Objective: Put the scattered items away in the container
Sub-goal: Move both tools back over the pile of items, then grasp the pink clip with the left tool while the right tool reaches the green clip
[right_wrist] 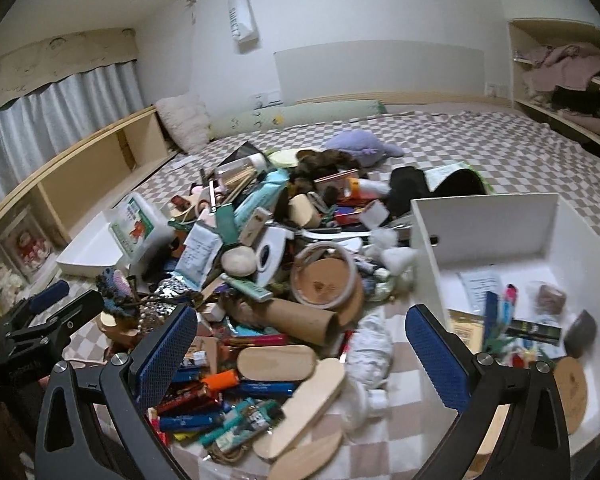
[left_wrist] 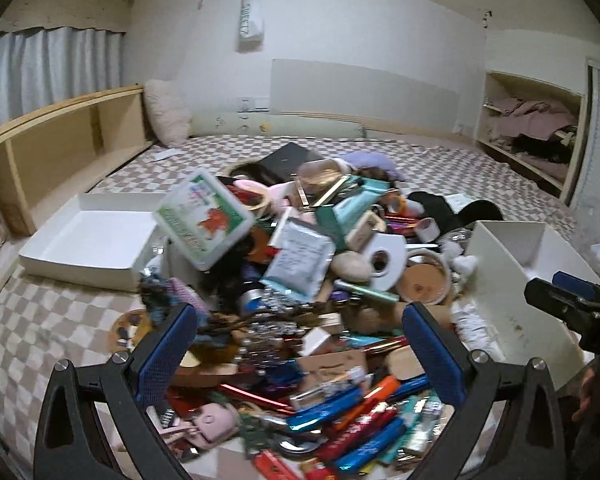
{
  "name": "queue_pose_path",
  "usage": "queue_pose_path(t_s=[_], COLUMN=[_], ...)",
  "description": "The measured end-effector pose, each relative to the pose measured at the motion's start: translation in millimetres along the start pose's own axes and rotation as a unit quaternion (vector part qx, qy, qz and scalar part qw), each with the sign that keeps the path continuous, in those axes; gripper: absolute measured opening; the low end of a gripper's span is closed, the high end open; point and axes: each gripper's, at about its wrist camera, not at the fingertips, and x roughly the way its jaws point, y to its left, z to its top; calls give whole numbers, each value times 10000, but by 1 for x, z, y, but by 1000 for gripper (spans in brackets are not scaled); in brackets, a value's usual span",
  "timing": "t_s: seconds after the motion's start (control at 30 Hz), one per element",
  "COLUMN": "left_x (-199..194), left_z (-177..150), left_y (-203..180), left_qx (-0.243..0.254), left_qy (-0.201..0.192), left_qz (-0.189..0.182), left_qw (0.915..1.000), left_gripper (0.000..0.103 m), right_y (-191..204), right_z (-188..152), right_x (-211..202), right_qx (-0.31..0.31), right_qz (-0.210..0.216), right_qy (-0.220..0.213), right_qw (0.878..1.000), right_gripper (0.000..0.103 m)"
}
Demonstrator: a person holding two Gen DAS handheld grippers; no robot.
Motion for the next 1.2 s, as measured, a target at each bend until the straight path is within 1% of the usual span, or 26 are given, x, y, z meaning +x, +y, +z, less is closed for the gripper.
queue_pose_path(t_s=[0.1,0.17,0.23,0.33,0.47,0.6,0.73,0.9,0.97,1.07,1.13,1.2], left_x=[2,5,7,8,10,10,9,10,12,15,19,25], left_z=[-4,-6,-7,-7,-1,2,0,-9,-15,-29,-39,-50], left_y=[10,18,30,47,72,94,106,111,110,107,105,102], left_qx=[77,20,-171,-348,-395,-379,-80,381,597,955,1166,1418], left_qy=[6,44,122,219,367,496,588,865,1007,1305,1522,1764], left_qz=[96,163,48,-136,-285,-339,-325,-451,-490,-567,-573,-522], left_qw=[9999,9999,9998,9991,9981,9975,9977,9945,9919,9852,9798,9727], left_gripper=[103,103,103,103,103,101,100,90,82,72,70,62], right_y=[8,14,18,18,17,14,9,6,6,6,6,6], right_z=[-4,-8,-14,-22,-35,-45,-52,-57,-59,-62,-65,-68], right_x=[9,16,22,31,43,49,55,59,59,60,60,61], right_qx=[-159,-303,-361,-291,-286,-333,-279,-202,-170,-102,-33,-4], right_qz=[29,-43,-60,-26,-137,-296,-337,-369,-378,-407,-385,-377], right_qy=[47,89,187,383,686,809,928,1027,1037,1070,1103,1148], right_qw=[9999,9995,9992,9988,9971,9957,9947,9938,9937,9934,9931,9927], right_gripper=[103,103,103,103,103,103,103,103,103,103,103,103])
